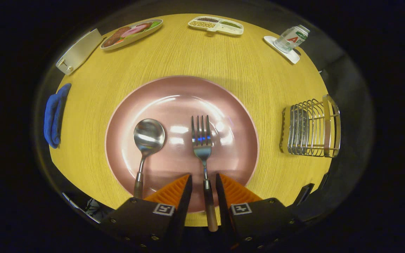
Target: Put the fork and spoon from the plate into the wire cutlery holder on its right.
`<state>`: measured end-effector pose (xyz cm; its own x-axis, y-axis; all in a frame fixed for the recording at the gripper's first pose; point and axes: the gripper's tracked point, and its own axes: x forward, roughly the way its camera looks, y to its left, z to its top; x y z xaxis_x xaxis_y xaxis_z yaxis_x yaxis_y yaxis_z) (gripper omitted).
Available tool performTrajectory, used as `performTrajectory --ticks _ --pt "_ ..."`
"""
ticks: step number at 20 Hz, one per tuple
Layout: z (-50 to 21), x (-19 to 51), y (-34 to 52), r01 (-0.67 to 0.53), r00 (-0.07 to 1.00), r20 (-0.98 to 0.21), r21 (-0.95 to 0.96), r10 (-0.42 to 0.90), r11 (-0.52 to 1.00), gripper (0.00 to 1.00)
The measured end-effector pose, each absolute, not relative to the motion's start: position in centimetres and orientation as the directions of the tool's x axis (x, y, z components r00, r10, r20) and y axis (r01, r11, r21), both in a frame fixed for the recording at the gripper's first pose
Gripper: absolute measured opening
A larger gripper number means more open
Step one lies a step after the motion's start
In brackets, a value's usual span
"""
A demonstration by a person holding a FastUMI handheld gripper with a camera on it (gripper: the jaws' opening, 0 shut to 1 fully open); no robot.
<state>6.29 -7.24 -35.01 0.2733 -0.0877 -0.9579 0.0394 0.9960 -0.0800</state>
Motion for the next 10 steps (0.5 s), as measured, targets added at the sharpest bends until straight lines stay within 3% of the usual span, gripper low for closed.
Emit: performTrajectory --ticks 1,2,4,7,10 --pt "-35.2 6.2 -7.2 0.03 0.262 -0.962 -0.068 -0.074 0.997 0.34" --pt "-35.3 6.0 -7.2 0.025 0.253 -0.965 -0.058 -0.063 0.998 0.14" --pt "-35.3 6.0 -7.4 0.034 0.24 -0.969 -0.059 -0.065 0.998 0.08" --pt "-35.0 5.8 -8.6 0.078 0.224 -0.966 -0.113 -0.128 0.991 0.08" --pt "-34.7 5.8 -8.1 0.105 0.233 -0.967 -0.077 -0.1 0.992 0.08"
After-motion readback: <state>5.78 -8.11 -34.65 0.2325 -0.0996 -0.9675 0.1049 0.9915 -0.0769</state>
